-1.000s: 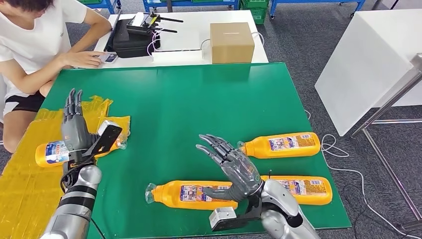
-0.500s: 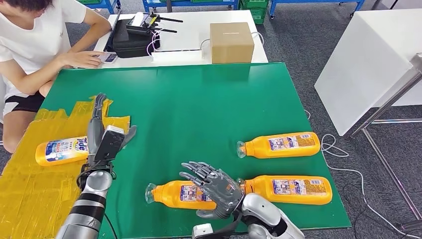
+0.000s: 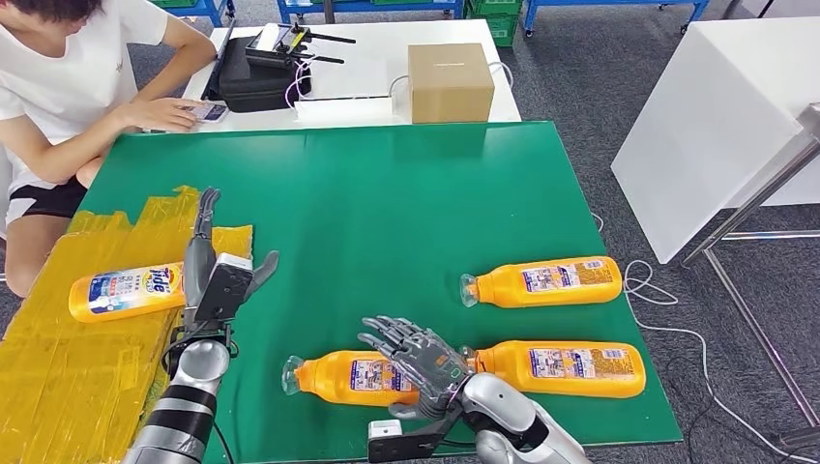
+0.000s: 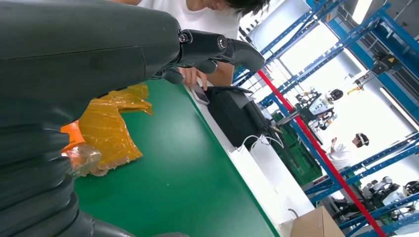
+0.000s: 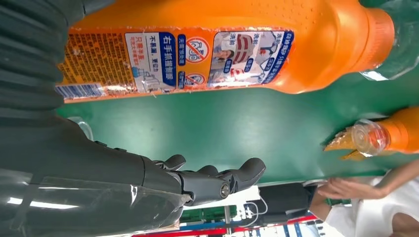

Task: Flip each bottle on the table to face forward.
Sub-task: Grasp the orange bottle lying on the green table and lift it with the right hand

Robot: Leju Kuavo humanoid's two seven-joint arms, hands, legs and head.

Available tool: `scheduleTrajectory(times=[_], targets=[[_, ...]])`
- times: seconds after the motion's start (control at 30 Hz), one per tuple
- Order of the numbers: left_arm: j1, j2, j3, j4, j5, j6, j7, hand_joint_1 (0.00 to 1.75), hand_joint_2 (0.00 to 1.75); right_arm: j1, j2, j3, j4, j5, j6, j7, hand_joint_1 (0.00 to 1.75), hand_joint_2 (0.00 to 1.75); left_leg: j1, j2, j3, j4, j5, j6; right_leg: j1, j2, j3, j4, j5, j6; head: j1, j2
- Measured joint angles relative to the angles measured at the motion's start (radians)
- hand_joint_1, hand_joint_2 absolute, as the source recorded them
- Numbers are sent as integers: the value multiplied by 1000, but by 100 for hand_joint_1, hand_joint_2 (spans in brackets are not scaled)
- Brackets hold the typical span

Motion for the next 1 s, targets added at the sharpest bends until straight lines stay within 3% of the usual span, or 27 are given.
scheduleTrajectory(times=[0.17,0.37,0.8,0.87,1.0], targets=[[1,0,-2,0,1,1,0,0,175,-3,3,3,15,8,0,14,0,175,0,0,0,0,0,0,0,0,0,0,0,0,0,0],[15,0,-2,-11,15,6,6,0,175,-26,8,7,59,106,-7,129,0,175,0,0,0,0,0,0,0,0,0,0,0,0,0,0],[27,-6,-20,-37,23,7,32,0,175,-91,36,15,196,238,20,243,0,175,0,1,3,0,0,0,0,0,2,0,0,0,0,0],[27,-8,-23,-38,24,8,36,0,175,-106,39,19,219,249,27,249,15,175,0,1,4,0,0,0,0,0,4,0,0,0,0,0],[26,-10,-29,-40,35,9,38,0,175,-133,43,21,264,266,40,261,88,175,-1,1,6,0,0,0,0,0,6,-1,0,0,0,0]])
